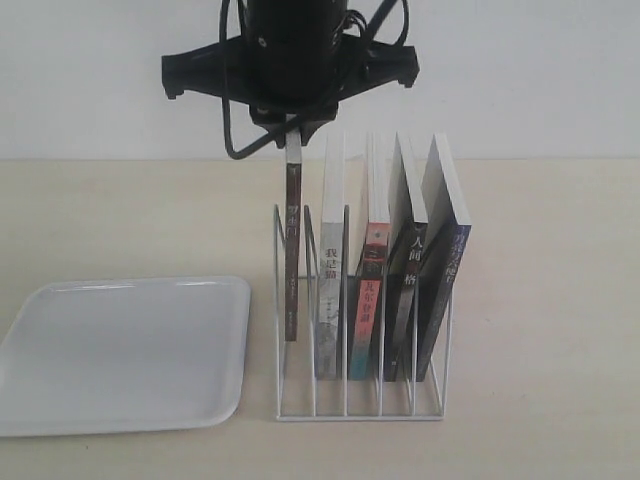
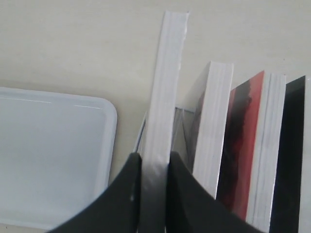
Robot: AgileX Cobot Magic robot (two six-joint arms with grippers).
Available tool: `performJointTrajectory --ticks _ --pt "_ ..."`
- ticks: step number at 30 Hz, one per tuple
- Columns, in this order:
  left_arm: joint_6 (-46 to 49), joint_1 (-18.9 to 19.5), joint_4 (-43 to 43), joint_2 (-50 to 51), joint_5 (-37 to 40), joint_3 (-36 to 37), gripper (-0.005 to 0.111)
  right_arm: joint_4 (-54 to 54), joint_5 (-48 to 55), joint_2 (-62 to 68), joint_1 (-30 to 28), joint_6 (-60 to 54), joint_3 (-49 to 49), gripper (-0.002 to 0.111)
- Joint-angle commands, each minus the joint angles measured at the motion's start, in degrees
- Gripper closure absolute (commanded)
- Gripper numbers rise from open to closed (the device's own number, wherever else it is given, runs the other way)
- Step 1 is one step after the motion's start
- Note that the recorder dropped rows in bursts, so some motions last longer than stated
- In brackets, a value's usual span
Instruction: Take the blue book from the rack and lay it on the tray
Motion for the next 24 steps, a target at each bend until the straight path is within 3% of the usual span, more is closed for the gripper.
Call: performJointTrajectory --ticks 1,24 --pt "0.12 0.13 -0.01 -0.22 -0.24 0.21 0.102 0.44 -1.45 -0.19 0.07 0.43 -0.28 0.108" --pt "0.12 0.13 -0.01 -0.22 -0.24 0.21 0.102 -2.80 -1.45 0.95 0.07 4.92 5.59 0.108"
